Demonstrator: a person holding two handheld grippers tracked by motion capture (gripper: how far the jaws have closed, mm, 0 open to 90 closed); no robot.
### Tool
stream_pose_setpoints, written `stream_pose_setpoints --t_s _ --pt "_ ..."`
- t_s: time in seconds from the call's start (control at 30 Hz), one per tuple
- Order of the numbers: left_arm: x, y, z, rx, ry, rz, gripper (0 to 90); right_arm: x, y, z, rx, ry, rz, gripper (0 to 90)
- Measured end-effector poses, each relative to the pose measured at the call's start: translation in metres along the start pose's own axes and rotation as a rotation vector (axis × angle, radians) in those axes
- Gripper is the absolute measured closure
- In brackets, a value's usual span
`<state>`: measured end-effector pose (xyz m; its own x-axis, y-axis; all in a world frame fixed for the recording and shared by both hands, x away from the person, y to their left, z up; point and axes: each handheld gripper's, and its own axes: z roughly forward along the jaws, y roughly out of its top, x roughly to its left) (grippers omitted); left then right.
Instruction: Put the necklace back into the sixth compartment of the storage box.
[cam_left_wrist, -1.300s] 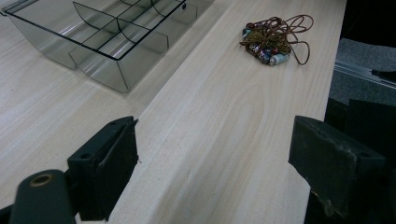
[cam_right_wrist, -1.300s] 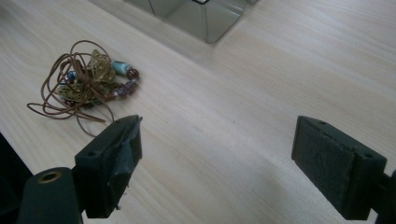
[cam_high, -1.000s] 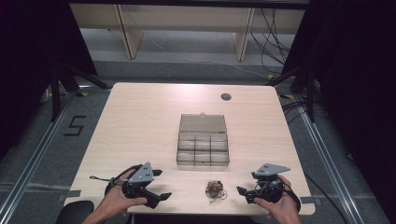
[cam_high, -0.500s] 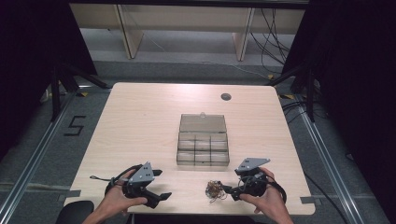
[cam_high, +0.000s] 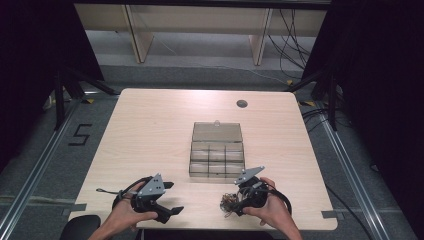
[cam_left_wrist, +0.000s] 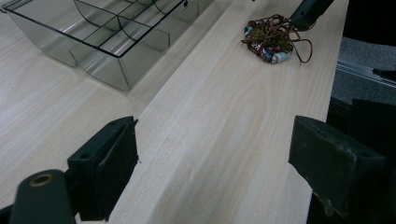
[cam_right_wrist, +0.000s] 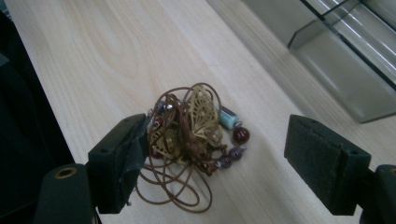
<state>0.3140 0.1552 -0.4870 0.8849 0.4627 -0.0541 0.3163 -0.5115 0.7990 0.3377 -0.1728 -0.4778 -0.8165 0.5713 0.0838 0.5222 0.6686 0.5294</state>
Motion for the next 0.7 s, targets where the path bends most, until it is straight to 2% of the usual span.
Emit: stream_pose_setpoints --t_s 0.03,0.1,0.17,0.2,0.3,0.37,0.4,0.43,0.47,0.57,0.63,0.67,0.7 --pt "0.0 0.0 0.0 -0.002 -0.002 -0.002 15.0 0.0 0.001 0.003 -0.009 0.002 -0.001 23.5" --pt "0.0 0.0 0.0 0.005 0.003 0.001 15.1 0.001 0.004 0.004 0.025 0.011 0.008 24.1" --pt "-0.001 0.0 0.0 -0.001 -0.003 -0.007 15.0 0.0 0.007 0.008 0.03 0.011 -0.007 24.9" --pt "0.0 0.0 0.001 -0.005 -0.009 -0.002 15.0 0.001 0.009 0.011 0.053 0.008 -0.012 25.9" --pt "-0.001 0.0 0.001 -0.008 -0.01 -0.01 15.1 0.001 0.01 0.016 0.074 0.018 -0.033 27.3" --pt "-0.002 0.0 0.001 -0.015 -0.009 -0.018 15.0 0.002 0.011 0.019 0.084 0.028 -0.02 27.1" --pt "-0.002 0.0 0.001 -0.015 -0.009 -0.018 15.0 0.001 0.013 0.02 0.083 0.029 -0.033 28.3" --pt "0.0 0.001 0.0 -0.006 -0.007 0.016 15.0 0.001 0.013 0.02 0.083 0.029 -0.033 28.3" --pt "0.0 0.0 0.0 -0.007 -0.007 0.01 15.0 0.002 0.013 0.02 0.085 0.037 -0.033 29.3" --pt "-0.002 0.0 0.001 -0.009 -0.008 -0.012 15.0 0.001 0.014 0.021 0.091 0.059 -0.016 32.6" --pt "-0.002 0.0 0.001 -0.01 -0.008 -0.01 15.0 0.0 0.014 0.021 0.094 0.08 -0.001 34.4" --pt "-0.001 0.0 0.002 -0.007 -0.016 -0.009 15.0 -0.001 0.014 0.022 0.096 0.089 0.011 36.8" --pt "0.0 0.0 0.001 -0.001 -0.017 0.002 15.1 -0.002 0.014 0.021 0.089 0.1 0.011 43.4"
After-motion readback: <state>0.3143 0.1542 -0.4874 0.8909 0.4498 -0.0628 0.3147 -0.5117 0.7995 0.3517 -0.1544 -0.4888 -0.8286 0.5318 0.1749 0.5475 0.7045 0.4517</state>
